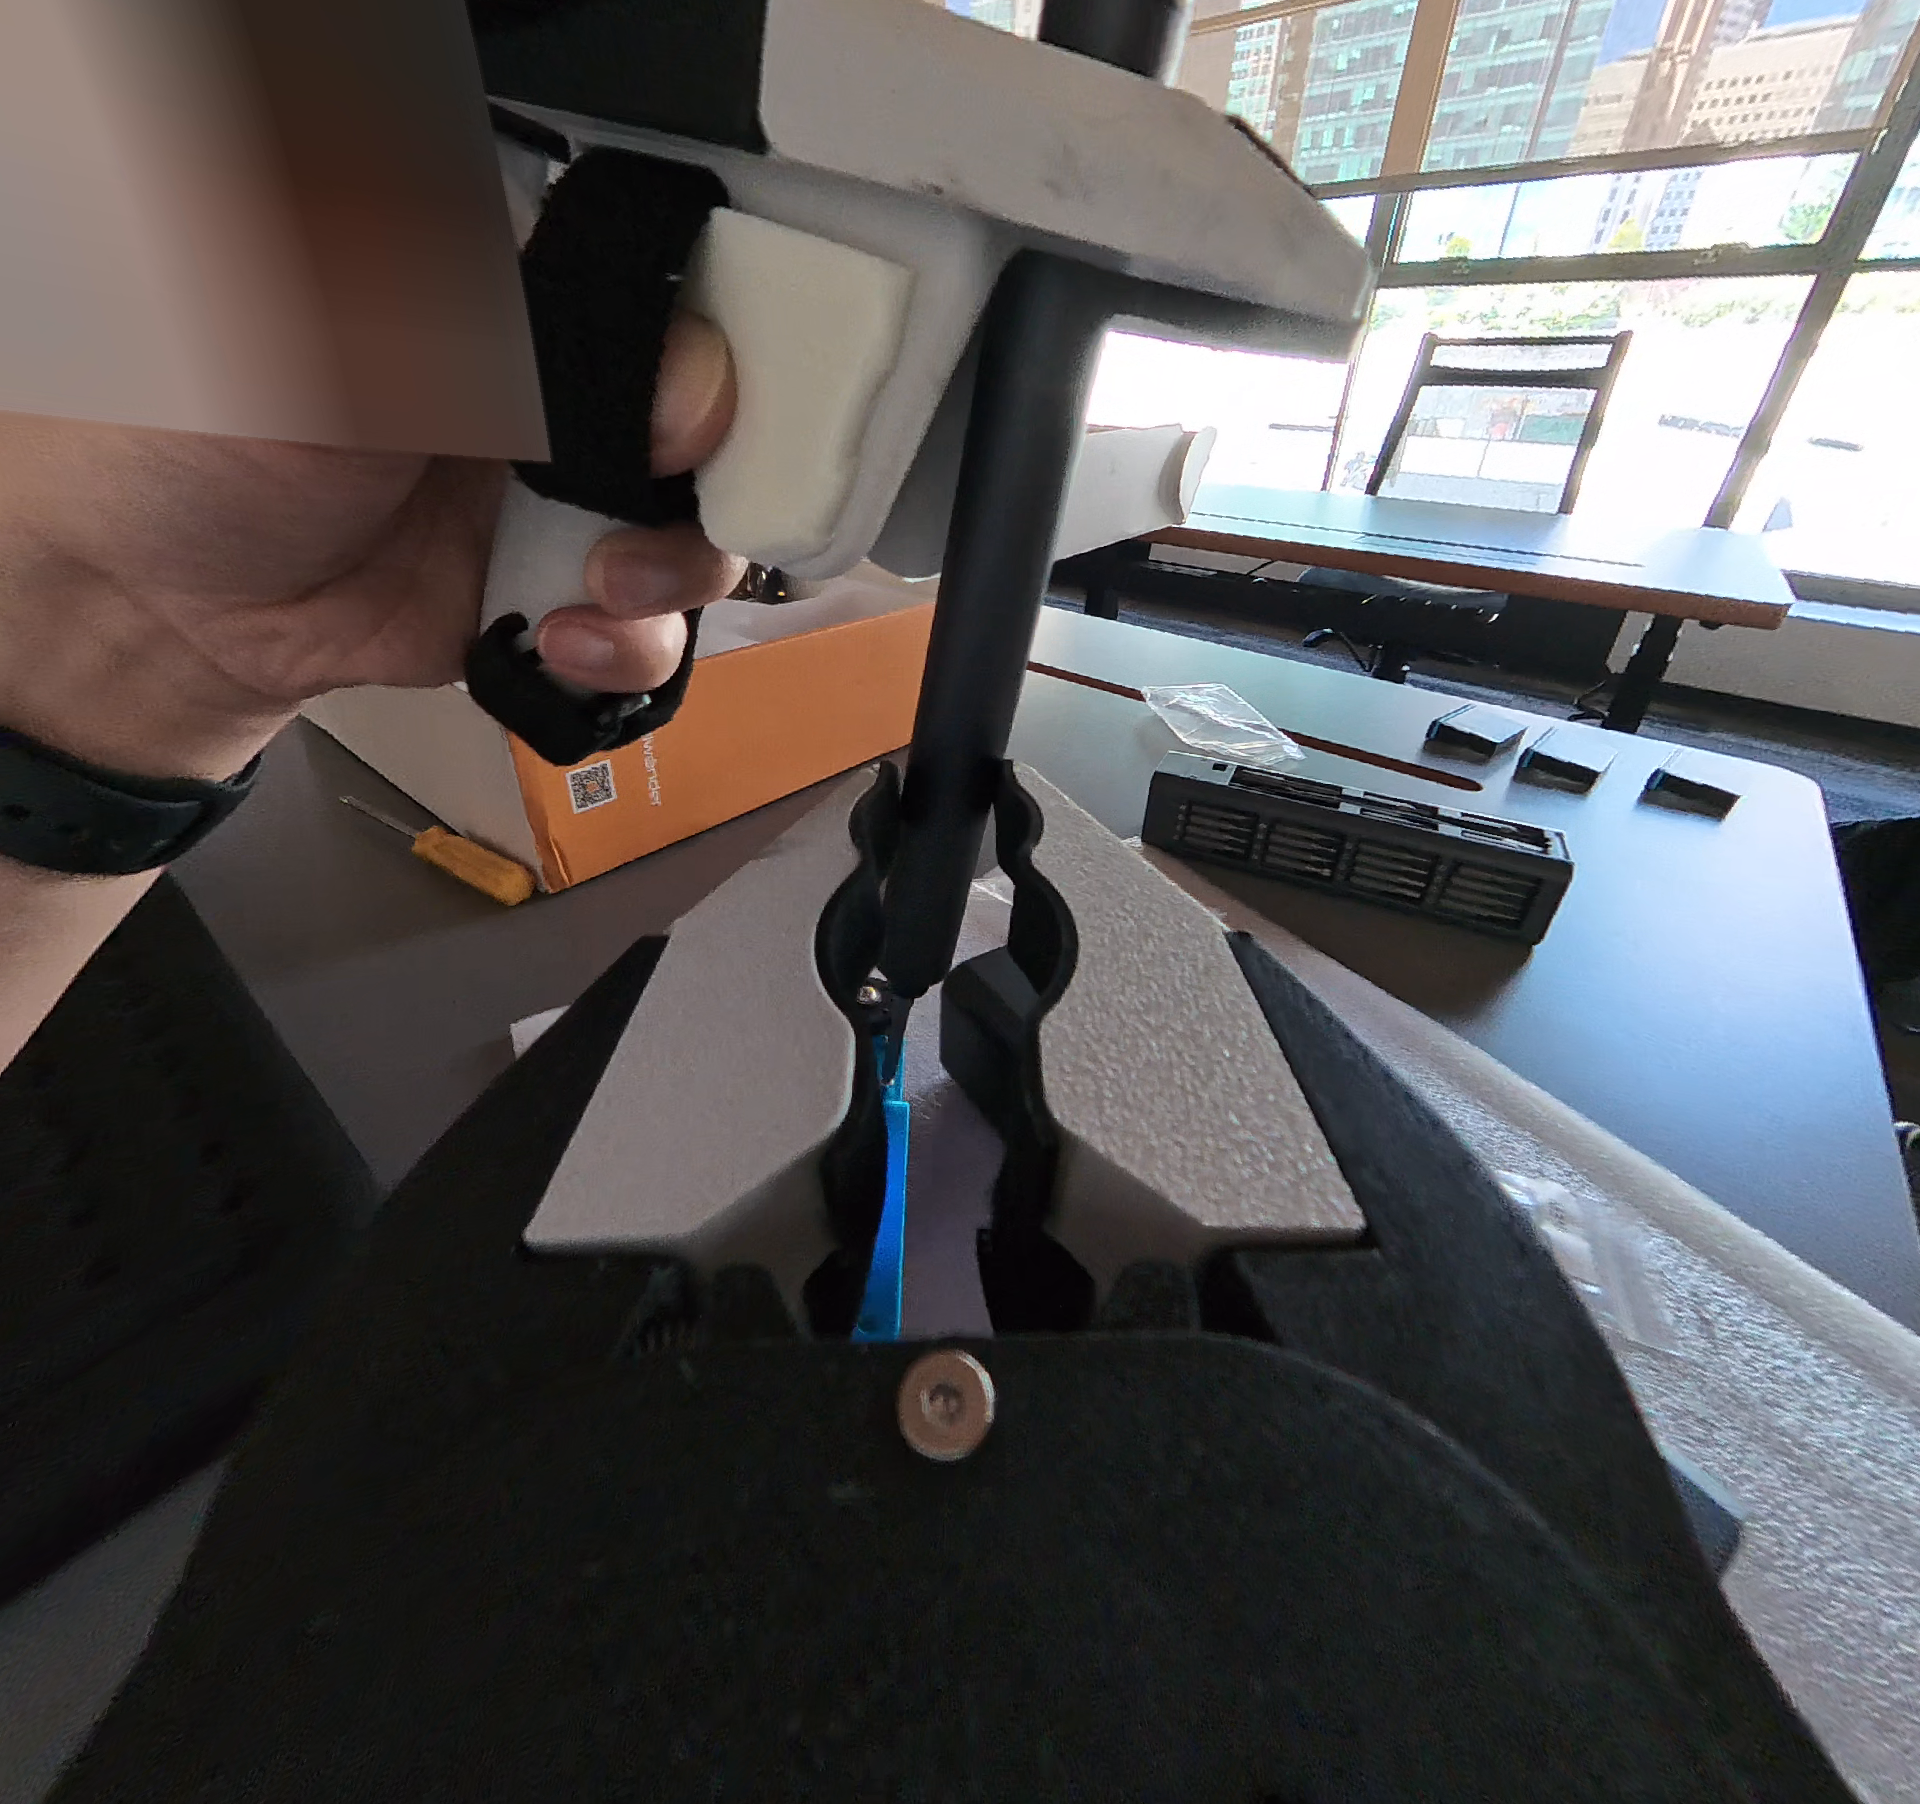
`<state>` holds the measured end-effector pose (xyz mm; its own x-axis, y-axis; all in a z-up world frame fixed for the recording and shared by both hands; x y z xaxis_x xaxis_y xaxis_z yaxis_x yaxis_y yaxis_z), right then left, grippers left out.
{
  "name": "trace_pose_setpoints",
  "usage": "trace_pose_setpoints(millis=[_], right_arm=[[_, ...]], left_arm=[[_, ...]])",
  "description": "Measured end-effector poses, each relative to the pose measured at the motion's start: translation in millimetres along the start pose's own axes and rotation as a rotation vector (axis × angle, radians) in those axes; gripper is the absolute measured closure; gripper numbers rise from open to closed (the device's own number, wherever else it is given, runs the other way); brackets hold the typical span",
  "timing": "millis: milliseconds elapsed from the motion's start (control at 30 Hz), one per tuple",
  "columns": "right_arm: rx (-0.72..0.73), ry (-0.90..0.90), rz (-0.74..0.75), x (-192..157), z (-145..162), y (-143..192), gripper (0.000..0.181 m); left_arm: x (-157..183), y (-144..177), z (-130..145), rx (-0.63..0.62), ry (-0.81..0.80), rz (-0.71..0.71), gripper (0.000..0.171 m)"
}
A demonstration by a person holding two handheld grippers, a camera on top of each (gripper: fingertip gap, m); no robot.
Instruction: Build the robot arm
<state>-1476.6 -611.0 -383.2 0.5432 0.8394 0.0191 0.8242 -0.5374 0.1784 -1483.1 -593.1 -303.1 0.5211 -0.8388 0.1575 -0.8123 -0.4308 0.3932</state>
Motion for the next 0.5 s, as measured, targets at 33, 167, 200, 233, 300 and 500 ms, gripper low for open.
trace_pose_setpoints(millis=[33,167,200,233,300,500], right_arm=[[-0.003,0.015,0.008,0.1,-0.1,0.0,0.163],[-0.017,0.049,0.01,-0.4,-0.9,-1.6,0.163],[-0.02,0.058,0.011,-0.8,-1.1,-2.1,0.163],[-0.021,0.067,0.013,-1.1,-1.1,-2.7,0.163],[-0.021,0.073,0.011,-1.5,-1.2,-3.6,0.163],[-0.011,0.0,-0.004,-1.0,-1.2,-5.9,0.162]], left_arm=[[-0.1,-0.7,-0.1,-0.004,-0.002,-0.001,0.16],[-2.4,1.8,0.2,0.024,0.015,0.006,0.16],[-3.1,2.7,0.3,0.029,0.019,0.006,0.16],[-3.9,3.5,0.4,0.032,0.021,0.004,0.16],[-5.5,4.6,0.6,0.036,0.028,0.005,0.16],[-9.7,6.5,0.5,0.046,0.045,0.006,0.161]])
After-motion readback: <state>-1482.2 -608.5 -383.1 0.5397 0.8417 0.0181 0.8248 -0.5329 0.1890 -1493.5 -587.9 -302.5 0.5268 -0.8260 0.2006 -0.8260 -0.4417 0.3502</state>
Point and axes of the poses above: each gripper's, where its closed fingertips meet, y back along the fingers, z out of its underside, x = y × z across the jaws, the point moved 4 cm from there along y, back along the fingers, and after that the axes turned 13 degrees about -x, right-handed, at the moved point
